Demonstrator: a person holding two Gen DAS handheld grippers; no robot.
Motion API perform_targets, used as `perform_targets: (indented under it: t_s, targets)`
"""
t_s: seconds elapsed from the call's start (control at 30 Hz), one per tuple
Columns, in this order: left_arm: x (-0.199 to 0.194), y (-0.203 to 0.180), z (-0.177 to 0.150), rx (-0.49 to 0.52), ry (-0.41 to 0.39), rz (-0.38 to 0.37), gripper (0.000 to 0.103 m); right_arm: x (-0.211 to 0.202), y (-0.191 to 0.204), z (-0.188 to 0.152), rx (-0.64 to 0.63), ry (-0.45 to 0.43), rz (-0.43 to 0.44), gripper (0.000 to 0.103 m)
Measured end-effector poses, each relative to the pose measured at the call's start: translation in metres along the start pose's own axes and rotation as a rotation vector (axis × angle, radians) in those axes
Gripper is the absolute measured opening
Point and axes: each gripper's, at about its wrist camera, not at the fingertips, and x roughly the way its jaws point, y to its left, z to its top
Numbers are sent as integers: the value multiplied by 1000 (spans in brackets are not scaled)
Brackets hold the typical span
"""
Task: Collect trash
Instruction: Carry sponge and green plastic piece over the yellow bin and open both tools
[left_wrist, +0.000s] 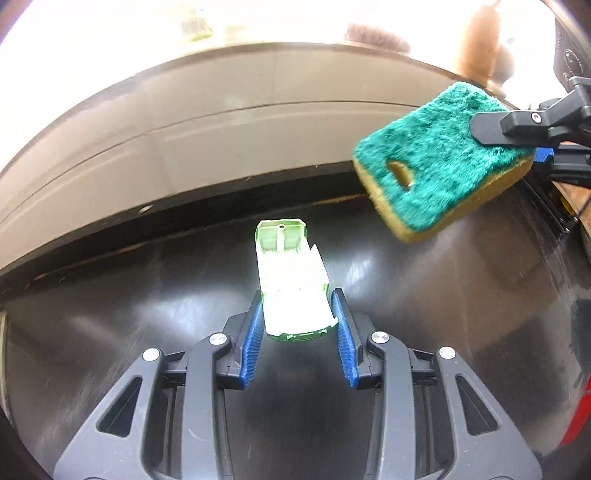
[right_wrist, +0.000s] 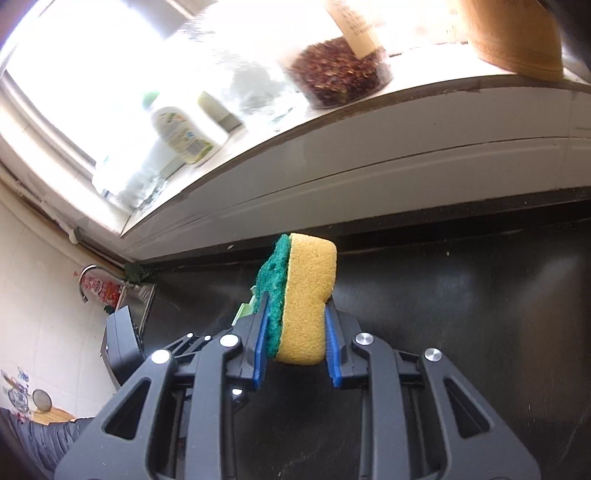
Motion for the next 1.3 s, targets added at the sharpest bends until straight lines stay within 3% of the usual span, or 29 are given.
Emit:
perform_targets:
  t_s: [0.23,0.47,0.63,0.77,1.0,1.17,1.3]
  targets:
    - [-80,-9,-62,-10,-24,23,36,-37,38,-69,-46,4,6,26]
    - [-121,-30,-109,-20,-33,32,36,-54,63,-129,-58,45,1,26]
    - [-146,-26,-126,-49,-57,59,36,-63,80,-143,-102,50,6,26]
    - [-173,-4,-138,-106,-90,107,36,-53,119,-143,-182,63,46,26]
    - [-253,63,-193,-310,-150,316,36,-2,237,-162,-415,155,204,26]
    - [-314,109,-260,-494,-150,496,36,47,336,-211,-587,297,355,26]
    - [-354,134,-331,-647,-105,640,36,77,399,-265,-723,416,442,26]
